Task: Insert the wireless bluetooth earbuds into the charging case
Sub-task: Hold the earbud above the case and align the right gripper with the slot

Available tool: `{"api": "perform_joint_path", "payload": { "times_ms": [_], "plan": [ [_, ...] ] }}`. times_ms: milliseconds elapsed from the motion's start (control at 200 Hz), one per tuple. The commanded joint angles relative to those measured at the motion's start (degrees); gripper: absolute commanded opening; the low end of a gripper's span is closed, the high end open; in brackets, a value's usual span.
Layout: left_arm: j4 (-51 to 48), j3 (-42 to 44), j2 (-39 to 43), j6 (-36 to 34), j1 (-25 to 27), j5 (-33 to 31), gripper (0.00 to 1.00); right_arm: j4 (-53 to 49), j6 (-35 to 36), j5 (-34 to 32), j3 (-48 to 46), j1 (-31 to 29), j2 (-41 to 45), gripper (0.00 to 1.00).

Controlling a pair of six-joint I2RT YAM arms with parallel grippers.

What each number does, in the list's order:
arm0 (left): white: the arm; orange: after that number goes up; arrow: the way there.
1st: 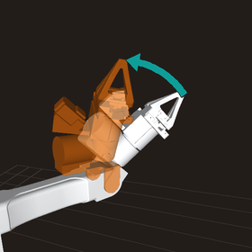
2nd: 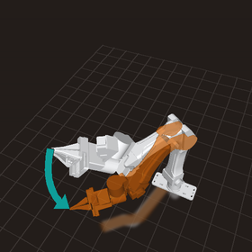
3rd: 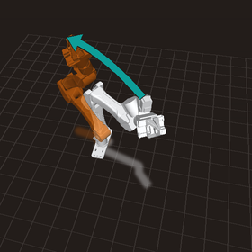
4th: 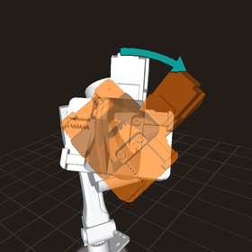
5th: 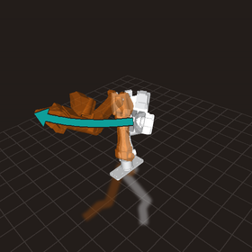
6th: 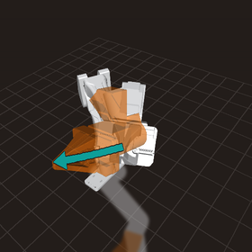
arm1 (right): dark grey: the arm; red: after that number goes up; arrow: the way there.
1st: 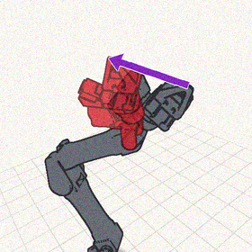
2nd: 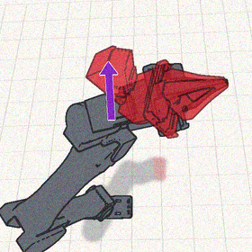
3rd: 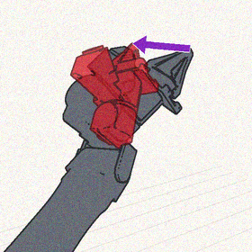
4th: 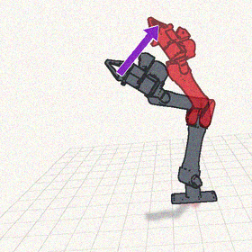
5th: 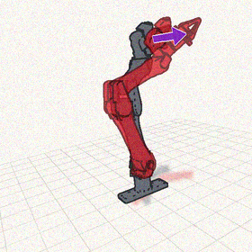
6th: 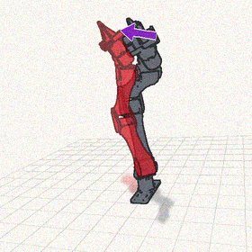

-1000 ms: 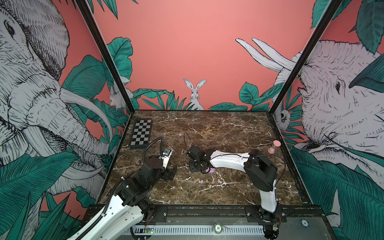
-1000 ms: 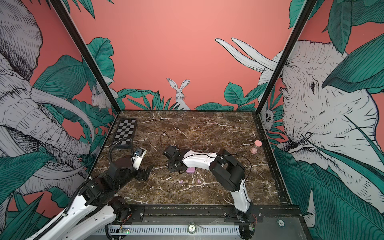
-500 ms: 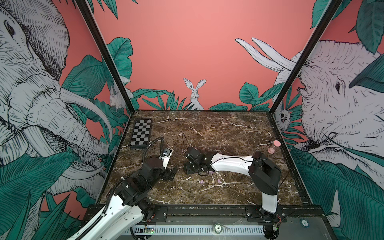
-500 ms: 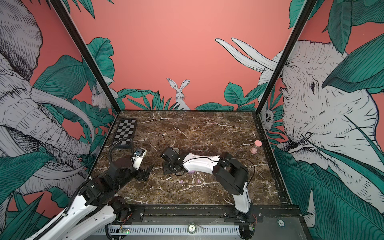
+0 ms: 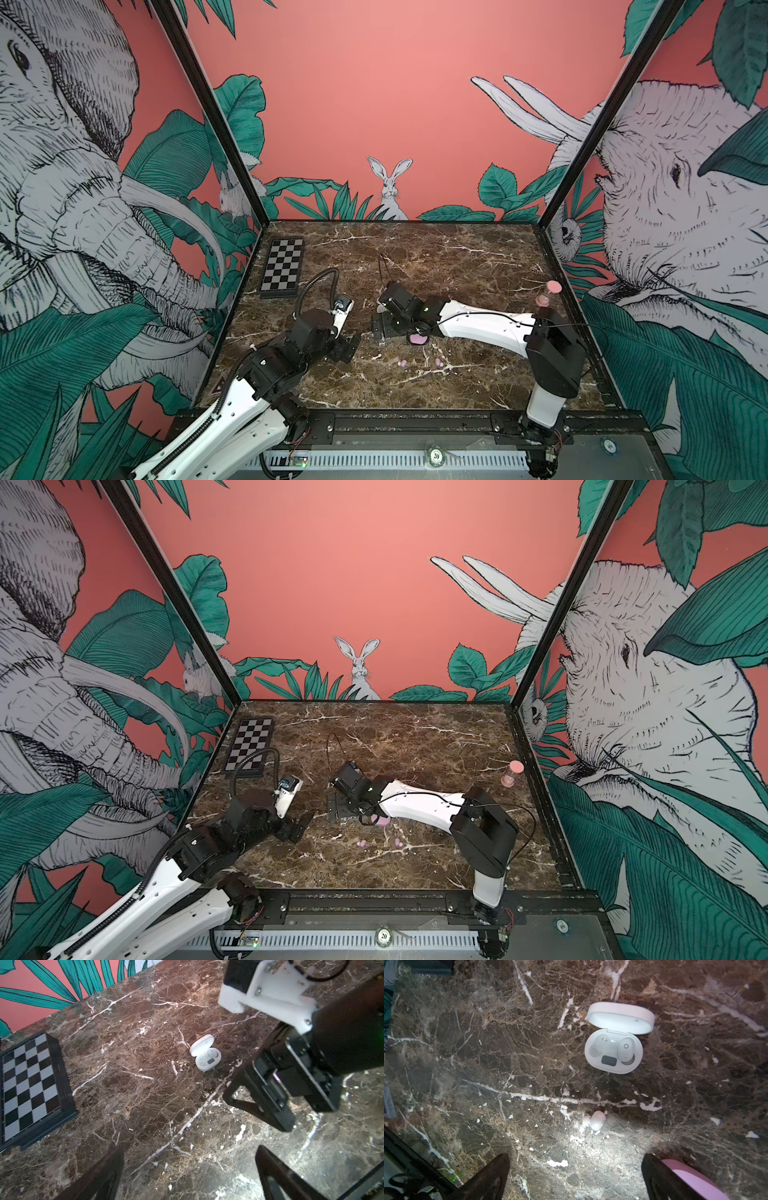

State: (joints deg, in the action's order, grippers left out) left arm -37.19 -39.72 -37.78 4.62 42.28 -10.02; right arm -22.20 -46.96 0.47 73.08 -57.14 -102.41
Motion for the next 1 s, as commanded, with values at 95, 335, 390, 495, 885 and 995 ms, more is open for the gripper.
{"api": "perform_joint_path", "payload": {
  "times_ms": [95, 335, 390, 495, 885, 995],
  "plan": [
    [-1.7, -3.3, -3.2, 11.5, -0.3, 6.3, 0.99, 0.0, -2.6, 2.8, -1.0, 2.5, 3.1, 0.98],
    [1.7, 2.9, -4.0, 17.8, 1.0, 4.2, 0.99, -4.9, -2.5, -0.6, 1.5, 2.2, 1.2, 0.98],
    [2.0, 3.7, -3.8, 19.3, 1.4, 3.3, 0.99, -4.7, -2.3, -0.2, 1.7, 2.2, 0.1, 0.98],
    [2.0, 5.4, -3.9, 22.3, 1.5, 2.2, 0.99, -5.5, -1.5, -0.5, 4.1, 2.0, -2.2, 0.98],
    [3.0, 9.5, -2.3, 23.7, 2.5, -0.8, 0.99, -3.9, 0.9, -0.4, 5.9, 1.9, -7.4, 0.84],
    [3.2, 9.6, -1.0, 23.2, 2.5, -1.7, 0.99, -3.1, 0.8, -0.1, 5.7, 2.0, -8.5, 0.77]
  ]
}}
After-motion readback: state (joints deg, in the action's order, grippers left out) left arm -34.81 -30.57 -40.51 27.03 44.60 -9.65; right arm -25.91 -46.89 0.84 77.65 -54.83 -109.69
